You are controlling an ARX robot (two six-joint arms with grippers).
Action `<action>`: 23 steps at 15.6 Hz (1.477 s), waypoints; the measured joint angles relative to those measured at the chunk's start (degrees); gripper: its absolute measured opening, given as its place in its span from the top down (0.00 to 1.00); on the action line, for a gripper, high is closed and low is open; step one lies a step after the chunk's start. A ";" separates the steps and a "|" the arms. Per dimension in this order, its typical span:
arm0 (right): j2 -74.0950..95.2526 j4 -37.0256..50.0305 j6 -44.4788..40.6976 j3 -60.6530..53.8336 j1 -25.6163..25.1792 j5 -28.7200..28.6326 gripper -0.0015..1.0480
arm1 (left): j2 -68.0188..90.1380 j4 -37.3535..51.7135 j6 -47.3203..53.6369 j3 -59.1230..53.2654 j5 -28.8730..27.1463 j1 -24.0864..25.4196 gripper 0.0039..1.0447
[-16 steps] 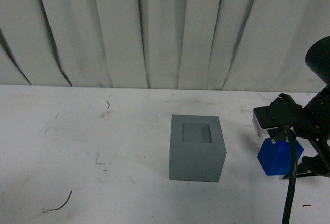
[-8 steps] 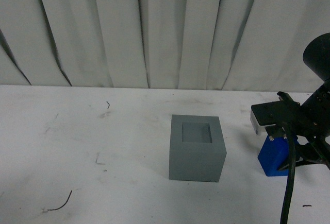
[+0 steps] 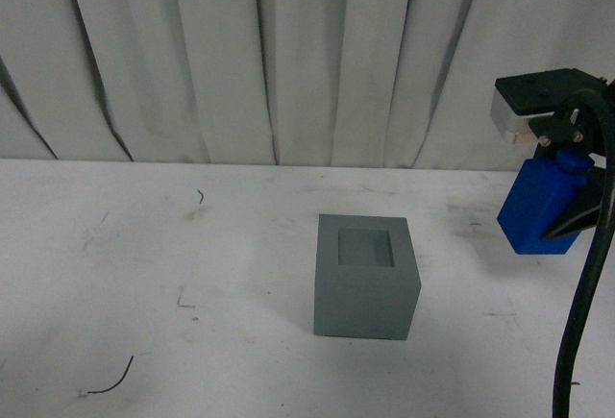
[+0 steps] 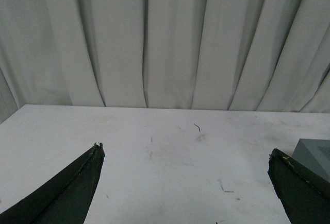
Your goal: Insert blue part into gray base
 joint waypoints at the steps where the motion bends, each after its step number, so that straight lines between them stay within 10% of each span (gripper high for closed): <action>1: -0.11 -1.33 0.90 0.48 2.78 -0.09 0.55 | 0.00 0.00 0.00 0.00 -0.02 0.00 0.06; 14: 4.44 1.42 13.73 5.11 15.82 -3.52 0.55 | 0.00 -0.02 0.00 0.00 -0.02 0.00 0.06; 23: 7.87 1.18 15.15 7.93 16.24 -2.60 0.55 | 0.00 0.00 0.00 0.00 -0.02 0.00 0.06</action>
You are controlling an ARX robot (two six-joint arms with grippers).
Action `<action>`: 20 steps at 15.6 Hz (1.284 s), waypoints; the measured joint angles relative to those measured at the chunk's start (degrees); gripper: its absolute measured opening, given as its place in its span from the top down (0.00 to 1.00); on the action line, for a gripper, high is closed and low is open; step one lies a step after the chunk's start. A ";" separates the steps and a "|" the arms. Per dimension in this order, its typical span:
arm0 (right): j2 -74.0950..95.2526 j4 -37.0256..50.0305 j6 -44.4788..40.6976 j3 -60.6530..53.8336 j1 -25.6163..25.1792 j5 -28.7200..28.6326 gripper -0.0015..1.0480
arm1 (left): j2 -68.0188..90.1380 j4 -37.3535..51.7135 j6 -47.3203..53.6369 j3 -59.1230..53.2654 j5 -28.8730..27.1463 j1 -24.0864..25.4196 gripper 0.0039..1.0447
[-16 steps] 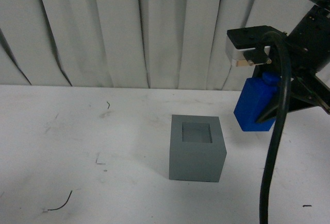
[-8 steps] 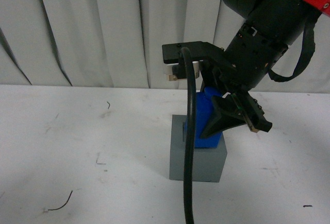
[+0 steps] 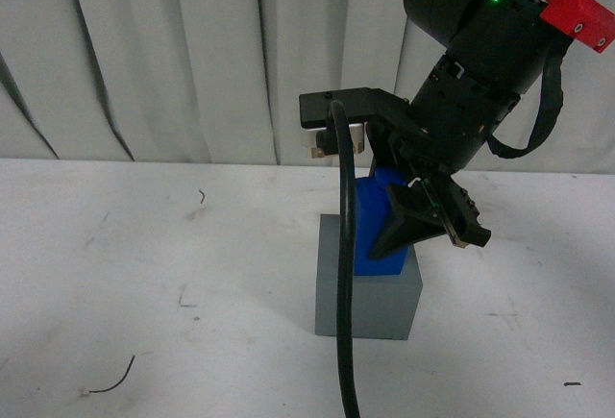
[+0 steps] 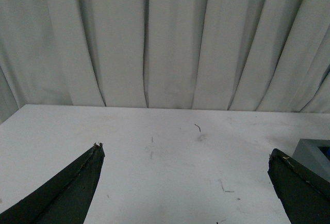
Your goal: Insert blue part into gray base
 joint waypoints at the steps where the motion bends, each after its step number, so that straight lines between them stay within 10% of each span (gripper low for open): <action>1: 0.15 0.09 -0.50 0.17 -0.20 -0.04 0.55 | 0.00 0.00 0.00 0.00 0.00 0.00 0.06; 20: 1.75 2.10 3.43 0.68 0.66 3.23 0.56 | 0.00 0.00 0.00 0.00 0.00 0.00 0.06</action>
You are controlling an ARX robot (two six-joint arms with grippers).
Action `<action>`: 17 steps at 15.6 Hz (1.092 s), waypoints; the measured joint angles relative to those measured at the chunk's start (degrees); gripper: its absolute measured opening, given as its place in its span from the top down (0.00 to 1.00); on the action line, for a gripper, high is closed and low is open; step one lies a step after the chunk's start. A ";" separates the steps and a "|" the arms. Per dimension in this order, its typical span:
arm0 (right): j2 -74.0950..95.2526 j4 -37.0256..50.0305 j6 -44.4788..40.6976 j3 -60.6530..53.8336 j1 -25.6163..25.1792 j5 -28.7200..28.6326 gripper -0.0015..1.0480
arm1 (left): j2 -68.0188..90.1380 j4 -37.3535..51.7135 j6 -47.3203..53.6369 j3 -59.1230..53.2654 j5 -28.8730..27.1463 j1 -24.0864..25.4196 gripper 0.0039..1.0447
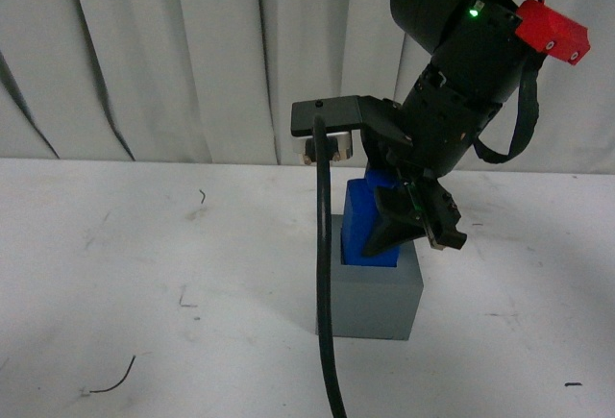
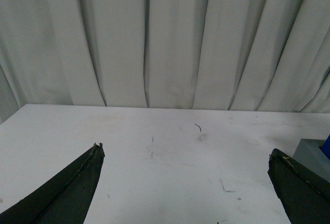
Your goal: Insert blue part into gray base
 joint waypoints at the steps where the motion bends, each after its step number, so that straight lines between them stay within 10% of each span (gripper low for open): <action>1: 0.07 0.09 0.59 -0.22 0.00 0.09 0.56 | 0.00 -0.02 0.00 0.00 0.00 0.00 0.06; 4: 0.07 -0.02 1.11 -0.26 -0.04 0.48 0.56 | 0.00 0.00 0.00 0.00 0.00 0.00 0.06; 9: 0.07 -0.72 0.90 -0.42 -0.59 1.05 0.04 | 0.00 -0.02 0.00 0.00 0.00 0.00 0.06; 17: -3.48 -0.02 1.75 -1.38 -1.22 -0.90 0.06 | 0.00 0.00 0.00 0.00 0.00 0.00 0.06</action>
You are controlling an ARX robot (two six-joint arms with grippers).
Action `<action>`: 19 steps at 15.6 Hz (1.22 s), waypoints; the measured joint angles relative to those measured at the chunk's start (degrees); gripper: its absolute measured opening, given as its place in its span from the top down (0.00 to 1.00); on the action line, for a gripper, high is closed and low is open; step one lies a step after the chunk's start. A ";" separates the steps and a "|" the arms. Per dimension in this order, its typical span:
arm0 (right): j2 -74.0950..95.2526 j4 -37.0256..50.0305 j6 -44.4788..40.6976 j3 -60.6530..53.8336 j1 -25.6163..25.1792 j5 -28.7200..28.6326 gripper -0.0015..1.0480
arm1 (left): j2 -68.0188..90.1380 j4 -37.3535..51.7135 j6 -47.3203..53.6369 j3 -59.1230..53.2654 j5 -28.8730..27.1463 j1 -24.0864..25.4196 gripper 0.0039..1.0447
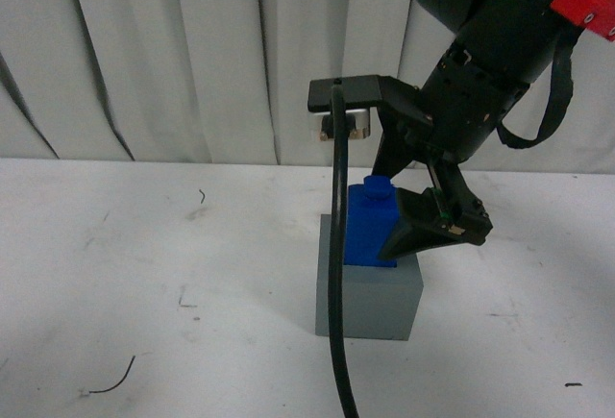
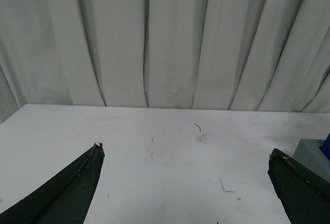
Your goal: Insert blue part into gray base
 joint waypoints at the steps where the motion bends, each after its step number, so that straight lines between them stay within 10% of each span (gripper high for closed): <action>1: -1.33 0.33 0.02 -0.70 -0.07 0.04 0.06 | 0.00 0.00 0.00 0.00 0.00 0.00 0.06; 11: -14.69 -1.03 -5.01 -2.93 -1.92 -4.37 0.06 | 0.00 -0.02 0.00 0.00 0.02 0.00 0.06; 16: -37.33 75.95 40.96 -49.88 -5.09 31.04 0.46 | 0.00 0.00 0.00 0.00 -0.11 0.00 0.06; 19: -47.45 97.63 62.16 -67.69 -9.05 30.23 0.74 | 0.00 0.00 0.00 0.00 0.00 0.00 0.06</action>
